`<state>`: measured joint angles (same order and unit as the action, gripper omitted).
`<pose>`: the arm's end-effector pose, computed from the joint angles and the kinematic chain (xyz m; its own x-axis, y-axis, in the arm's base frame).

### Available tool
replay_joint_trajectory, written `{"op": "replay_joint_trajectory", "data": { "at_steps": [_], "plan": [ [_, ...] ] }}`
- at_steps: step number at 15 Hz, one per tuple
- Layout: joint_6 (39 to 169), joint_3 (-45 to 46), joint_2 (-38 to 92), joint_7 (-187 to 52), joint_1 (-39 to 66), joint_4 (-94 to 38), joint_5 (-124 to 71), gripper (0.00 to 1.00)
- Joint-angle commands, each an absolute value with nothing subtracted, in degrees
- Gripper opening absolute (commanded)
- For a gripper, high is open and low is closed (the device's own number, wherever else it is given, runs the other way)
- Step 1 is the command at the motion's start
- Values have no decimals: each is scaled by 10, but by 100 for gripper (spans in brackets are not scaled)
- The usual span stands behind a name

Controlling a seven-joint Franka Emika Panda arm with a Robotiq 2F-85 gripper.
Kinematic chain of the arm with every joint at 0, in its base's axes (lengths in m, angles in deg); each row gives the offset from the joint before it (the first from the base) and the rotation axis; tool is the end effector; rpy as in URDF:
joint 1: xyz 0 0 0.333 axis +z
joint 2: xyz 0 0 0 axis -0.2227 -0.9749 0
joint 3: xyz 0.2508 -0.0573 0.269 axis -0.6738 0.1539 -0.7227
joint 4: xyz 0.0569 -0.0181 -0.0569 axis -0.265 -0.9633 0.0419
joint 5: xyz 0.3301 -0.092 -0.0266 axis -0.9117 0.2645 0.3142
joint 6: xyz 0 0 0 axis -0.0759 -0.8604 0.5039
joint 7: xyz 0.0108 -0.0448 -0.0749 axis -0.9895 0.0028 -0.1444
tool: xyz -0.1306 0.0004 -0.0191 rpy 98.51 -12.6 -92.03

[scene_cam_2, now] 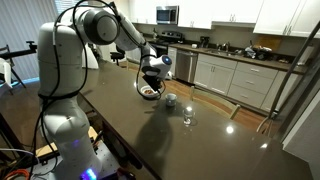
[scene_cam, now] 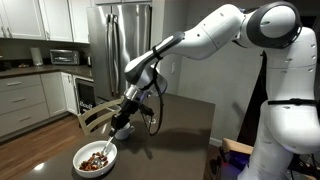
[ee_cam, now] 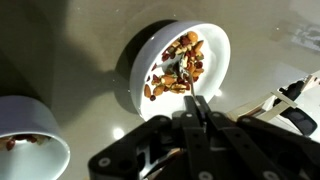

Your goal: Use the spoon to move some contents of the bowl to the mug and the glass cup

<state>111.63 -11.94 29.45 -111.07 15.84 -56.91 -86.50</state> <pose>0.5572 0.1174 0.3758 0.9660 0.0025 0.2587 0.1545 -0.8077 -0.5689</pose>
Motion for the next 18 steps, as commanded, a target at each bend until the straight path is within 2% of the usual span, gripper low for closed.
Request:
{"op": "replay_joint_trajectory", "data": {
  "at_steps": [1, 18],
  "plan": [
    [1082, -126, 282, -1158, 143, -555, -921, 3],
    [1030, -92, 296, -1169, 141, -527, -948, 3]
  ]
}}
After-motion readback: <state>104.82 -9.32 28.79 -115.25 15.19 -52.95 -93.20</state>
